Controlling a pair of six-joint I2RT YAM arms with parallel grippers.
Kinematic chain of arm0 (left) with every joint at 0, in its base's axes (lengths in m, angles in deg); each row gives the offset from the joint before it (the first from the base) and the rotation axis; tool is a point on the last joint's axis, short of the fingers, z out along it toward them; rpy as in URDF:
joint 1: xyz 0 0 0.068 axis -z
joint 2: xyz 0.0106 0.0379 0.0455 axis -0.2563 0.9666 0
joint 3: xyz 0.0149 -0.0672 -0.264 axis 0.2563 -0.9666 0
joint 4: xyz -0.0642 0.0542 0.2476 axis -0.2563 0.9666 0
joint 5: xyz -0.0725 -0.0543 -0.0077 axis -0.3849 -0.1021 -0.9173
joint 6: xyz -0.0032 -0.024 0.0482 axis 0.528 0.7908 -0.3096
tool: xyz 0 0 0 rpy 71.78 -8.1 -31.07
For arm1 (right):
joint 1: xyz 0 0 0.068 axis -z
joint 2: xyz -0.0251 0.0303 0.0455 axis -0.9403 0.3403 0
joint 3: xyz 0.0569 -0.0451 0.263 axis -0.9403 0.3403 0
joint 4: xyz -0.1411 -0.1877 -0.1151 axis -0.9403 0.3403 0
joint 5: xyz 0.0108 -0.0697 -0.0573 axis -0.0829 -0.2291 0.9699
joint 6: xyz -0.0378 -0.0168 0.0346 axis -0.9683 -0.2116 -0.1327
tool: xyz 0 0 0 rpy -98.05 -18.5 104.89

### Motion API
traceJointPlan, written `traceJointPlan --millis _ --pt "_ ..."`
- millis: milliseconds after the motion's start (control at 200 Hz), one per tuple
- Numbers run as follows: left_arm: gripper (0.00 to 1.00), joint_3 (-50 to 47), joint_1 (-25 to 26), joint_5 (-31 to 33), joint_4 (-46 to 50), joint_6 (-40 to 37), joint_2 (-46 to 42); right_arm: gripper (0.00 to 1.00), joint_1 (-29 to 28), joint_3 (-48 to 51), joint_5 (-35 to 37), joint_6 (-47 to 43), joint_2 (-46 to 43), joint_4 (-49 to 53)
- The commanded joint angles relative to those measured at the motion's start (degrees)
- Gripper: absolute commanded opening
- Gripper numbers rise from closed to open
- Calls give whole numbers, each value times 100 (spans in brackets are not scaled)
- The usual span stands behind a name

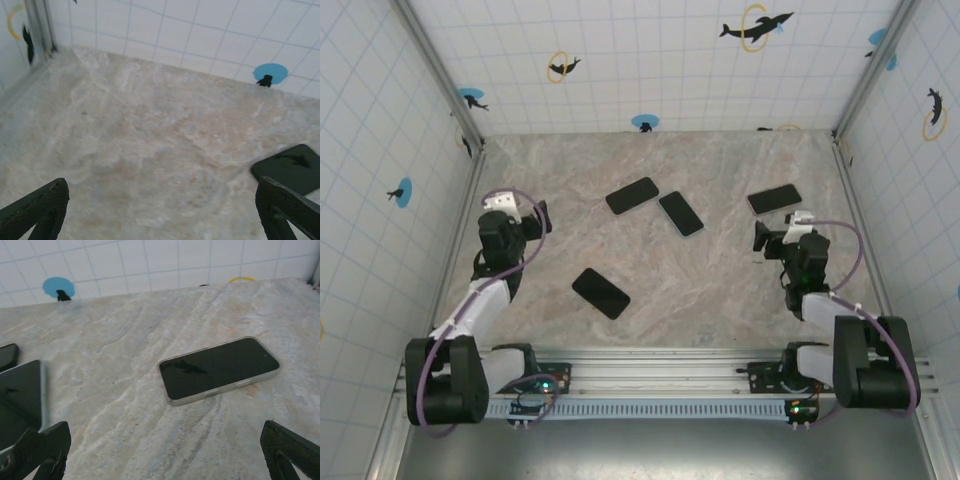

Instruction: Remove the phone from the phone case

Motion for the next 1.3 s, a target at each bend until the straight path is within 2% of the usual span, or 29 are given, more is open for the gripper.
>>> traceJointPlan --millis 0,125,220,370,430,485,651,766,811,826,941,1141,1296 --pt "98 499 138 -40 1896 1103 -159 100 -49 -457 -654 81 -307 1320" --pt "98 681 552 222 2500 1984 -455 99 -92 -817 -957 204 -590 2031" --pt "98 723 935 352 2779 2461 -646 99 -215 -1391 -969 234 -549 3035" --pt "98 946 1505 753 3469 2932 -698 99 -480 -2156 -1008 353 -521 4323" --pt "98 944 1763 975 3589 2999 -744 100 -502 -2513 -1279 452 -416 4778" --pt "98 929 1878 1213 3776 3337 -764 100 -591 -2753 -1489 508 -365 5013" --pt "98 1132 2137 1339 4470 4098 -490 100 -1106 -3394 -1940 512 -205 5751" --pt "98 1512 2386 1421 5350 4692 -73 100 -1466 -3697 -2264 492 -84 6038" --pt "98 1567 2397 1414 5460 4833 -4 100 -1595 -3812 -2353 476 -42 6127" --pt "98 1576 2574 1423 5477 4895 16 100 -1643 -3839 -2370 476 -26 6145" --pt "98 1624 2951 1426 5539 5368 162 100 -1993 -4067 -2565 503 86 6277" --pt "98 1801 3749 1644 5876 6272 602 100 -2652 -4151 -2537 626 188 6212" --pt "98 2160 4231 1825 6275 6711 1296 100 -3040 -4130 -2341 641 275 6210"
